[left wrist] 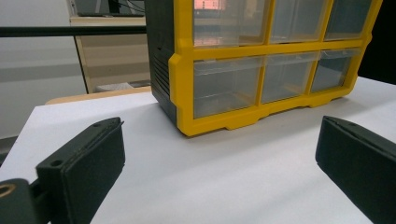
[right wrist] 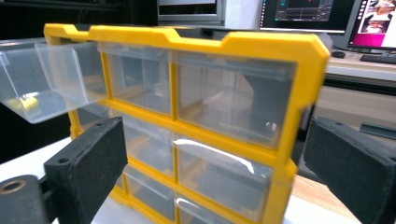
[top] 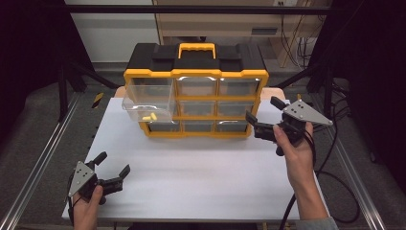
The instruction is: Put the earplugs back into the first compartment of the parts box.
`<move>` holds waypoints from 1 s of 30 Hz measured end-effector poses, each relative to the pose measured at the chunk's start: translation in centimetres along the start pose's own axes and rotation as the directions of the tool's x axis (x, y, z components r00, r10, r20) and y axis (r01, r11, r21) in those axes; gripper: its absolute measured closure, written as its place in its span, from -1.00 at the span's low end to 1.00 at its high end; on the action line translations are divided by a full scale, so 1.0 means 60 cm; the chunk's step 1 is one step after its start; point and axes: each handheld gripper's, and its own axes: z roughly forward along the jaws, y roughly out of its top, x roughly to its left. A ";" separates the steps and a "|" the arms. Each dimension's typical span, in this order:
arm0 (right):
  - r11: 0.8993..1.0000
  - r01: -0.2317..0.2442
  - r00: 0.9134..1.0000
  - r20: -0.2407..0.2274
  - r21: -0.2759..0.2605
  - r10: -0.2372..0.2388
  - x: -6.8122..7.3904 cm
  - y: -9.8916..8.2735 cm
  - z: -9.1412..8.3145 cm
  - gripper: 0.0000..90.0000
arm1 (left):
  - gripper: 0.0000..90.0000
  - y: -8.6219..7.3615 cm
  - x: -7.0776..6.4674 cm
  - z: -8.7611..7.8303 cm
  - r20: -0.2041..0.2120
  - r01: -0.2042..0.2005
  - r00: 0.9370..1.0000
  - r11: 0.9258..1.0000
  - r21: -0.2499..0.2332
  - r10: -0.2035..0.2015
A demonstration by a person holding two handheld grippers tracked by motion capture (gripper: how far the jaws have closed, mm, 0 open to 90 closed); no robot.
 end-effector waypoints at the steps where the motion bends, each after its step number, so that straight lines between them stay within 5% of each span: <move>1: 1.000 0.004 1.000 0.005 -0.001 -0.004 -0.003 -0.004 -0.003 -0.87 | -0.98 0.000 0.001 0.000 -0.003 0.000 1.000 1.000 0.000 0.000; 15: 1.000 -0.024 0.998 0.060 0.003 0.024 -0.033 -0.074 -0.051 -0.90 | -0.98 -0.001 0.007 -0.008 -0.011 0.000 1.000 1.000 -0.008 0.000; 30: 0.997 -0.075 0.994 0.084 -0.001 0.075 -0.043 -0.159 -0.100 -0.89 | -0.98 0.000 -0.003 -0.006 0.038 -0.034 0.999 0.999 -0.029 0.035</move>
